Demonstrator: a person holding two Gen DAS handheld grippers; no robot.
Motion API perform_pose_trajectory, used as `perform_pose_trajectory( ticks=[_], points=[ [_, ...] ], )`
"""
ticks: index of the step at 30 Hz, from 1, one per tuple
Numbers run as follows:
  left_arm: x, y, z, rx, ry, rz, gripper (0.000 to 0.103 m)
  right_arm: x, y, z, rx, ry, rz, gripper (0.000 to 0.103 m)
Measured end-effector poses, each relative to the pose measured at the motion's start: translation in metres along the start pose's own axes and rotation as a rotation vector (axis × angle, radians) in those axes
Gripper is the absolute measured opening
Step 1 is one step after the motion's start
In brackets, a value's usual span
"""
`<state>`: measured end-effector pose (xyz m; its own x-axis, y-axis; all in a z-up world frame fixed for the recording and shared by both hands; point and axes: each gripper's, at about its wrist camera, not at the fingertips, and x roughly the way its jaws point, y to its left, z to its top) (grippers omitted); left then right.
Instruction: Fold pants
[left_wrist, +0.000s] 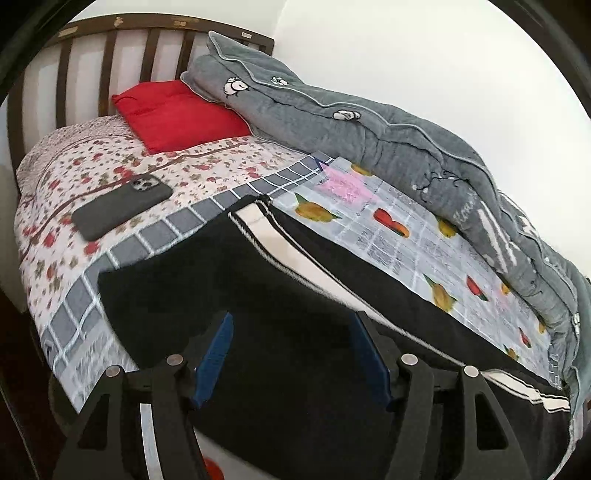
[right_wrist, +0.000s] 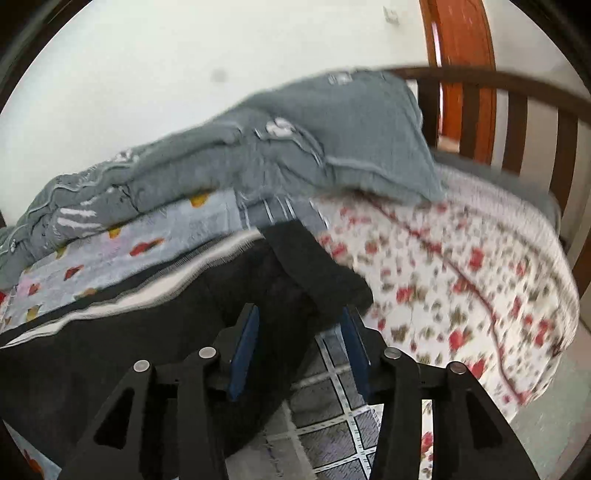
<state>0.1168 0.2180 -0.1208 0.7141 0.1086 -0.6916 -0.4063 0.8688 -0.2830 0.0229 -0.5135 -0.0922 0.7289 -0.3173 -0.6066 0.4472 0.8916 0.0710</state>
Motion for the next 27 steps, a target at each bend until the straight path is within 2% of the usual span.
perform_pose_trajectory(
  ticks=[4, 10, 16, 18, 24, 27],
  points=[
    [0.016, -0.003, 0.017, 0.022, 0.004, -0.004, 0.063, -0.012, 0.027, 0.019, -0.032, -0.029, 0.012, 0.046],
    [0.028, -0.009, 0.036, 0.046, -0.002, -0.020, 0.063, -0.009, 0.083, 0.037, -0.042, -0.036, 0.095, 0.047],
    [0.040, -0.007, 0.052, 0.082, -0.009, -0.009, 0.063, 0.008, 0.139, 0.038, -0.093, -0.030, 0.156, 0.050],
    [0.045, -0.002, 0.058, 0.083, -0.009, 0.001, 0.063, 0.015, 0.154, 0.035, -0.115, -0.021, 0.163, 0.053],
    [0.060, 0.018, 0.072, 0.067, -0.005, 0.004, 0.062, 0.033, 0.197, 0.026, -0.175, -0.020, 0.180, 0.053],
    [0.073, 0.019, 0.079, 0.097, 0.011, -0.016, 0.061, 0.039, 0.214, 0.024, -0.190, -0.026, 0.202, 0.053]
  ],
)
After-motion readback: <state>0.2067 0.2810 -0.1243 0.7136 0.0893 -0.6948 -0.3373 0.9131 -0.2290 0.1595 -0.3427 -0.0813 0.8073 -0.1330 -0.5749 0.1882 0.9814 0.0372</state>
